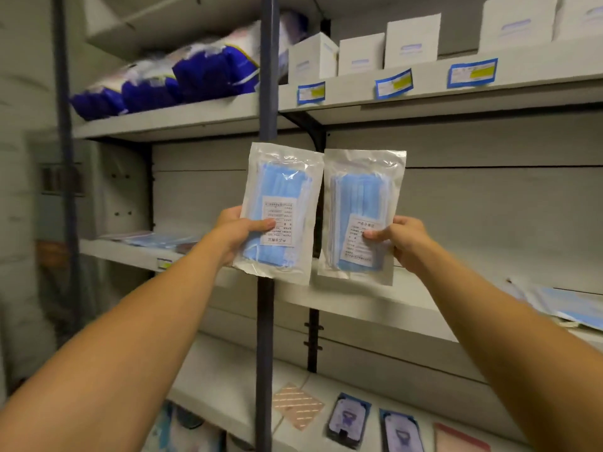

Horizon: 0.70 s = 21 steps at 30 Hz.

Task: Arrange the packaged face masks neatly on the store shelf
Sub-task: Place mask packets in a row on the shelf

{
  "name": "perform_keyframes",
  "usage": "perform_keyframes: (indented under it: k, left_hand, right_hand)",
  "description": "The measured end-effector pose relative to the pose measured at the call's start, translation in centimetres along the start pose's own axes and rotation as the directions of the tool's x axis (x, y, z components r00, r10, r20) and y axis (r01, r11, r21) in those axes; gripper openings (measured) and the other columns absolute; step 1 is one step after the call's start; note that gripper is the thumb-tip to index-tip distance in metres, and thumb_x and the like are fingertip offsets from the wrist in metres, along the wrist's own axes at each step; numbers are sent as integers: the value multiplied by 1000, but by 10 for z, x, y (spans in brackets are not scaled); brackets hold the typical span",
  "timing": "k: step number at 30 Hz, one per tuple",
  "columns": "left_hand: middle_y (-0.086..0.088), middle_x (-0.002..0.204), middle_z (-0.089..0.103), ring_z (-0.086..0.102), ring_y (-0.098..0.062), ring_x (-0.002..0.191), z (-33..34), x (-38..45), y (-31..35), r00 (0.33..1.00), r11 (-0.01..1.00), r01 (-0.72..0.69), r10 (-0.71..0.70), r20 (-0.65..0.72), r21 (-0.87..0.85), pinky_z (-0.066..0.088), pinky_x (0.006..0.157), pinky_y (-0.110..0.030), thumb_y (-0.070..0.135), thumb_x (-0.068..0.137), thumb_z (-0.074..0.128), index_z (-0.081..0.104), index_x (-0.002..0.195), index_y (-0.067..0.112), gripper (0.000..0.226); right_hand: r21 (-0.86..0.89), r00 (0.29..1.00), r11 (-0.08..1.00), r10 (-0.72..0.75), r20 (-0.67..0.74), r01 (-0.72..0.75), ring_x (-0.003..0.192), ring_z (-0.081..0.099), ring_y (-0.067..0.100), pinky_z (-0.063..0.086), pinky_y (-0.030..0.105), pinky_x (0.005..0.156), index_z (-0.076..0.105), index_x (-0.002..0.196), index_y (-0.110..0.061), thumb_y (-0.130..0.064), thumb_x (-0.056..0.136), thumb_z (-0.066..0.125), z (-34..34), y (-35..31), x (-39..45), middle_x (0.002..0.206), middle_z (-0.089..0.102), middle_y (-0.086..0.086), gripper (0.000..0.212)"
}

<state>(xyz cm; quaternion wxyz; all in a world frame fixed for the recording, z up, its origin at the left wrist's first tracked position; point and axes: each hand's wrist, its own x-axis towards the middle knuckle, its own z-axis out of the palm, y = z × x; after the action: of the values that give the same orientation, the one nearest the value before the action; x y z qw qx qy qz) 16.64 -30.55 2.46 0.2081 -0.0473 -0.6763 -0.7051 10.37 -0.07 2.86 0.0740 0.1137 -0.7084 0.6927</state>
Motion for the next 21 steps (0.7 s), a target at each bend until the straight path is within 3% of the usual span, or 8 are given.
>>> perform_keyframes:
  k: [11,17,21]
  left_hand:
    - [-7,102,76,77,-24,82,-172,-8,16,991,991,20,-2,-136,134,62,63,-40,6,79,82,65,112,9,37]
    - [-4,96,76,77,-20,76,-211,-2,10,995,991,14,0,-104,135,62,61,-38,7,80,81,65,106,12,31]
    - [-6,99,77,77,-25,83,-231,8,-5,994,993,29,-16,-112,115,63,72,-47,6,78,83,66,104,11,31]
  right_hand:
    - [3,997,999,-35,64,35,96,72,28,60,48,86,69,102,-7,0,72,84,184,7,-14,102,75,7,34]
    - [-26,1000,1000,-8,16,9,97,71,27,60,47,87,68,103,-8,-4,73,84,232,17,-21,102,74,6,35]
    - [-25,1000,1000,0,-23,0,96,71,28,60,46,86,68,102,-8,-2,75,83,251,21,-19,102,74,7,32]
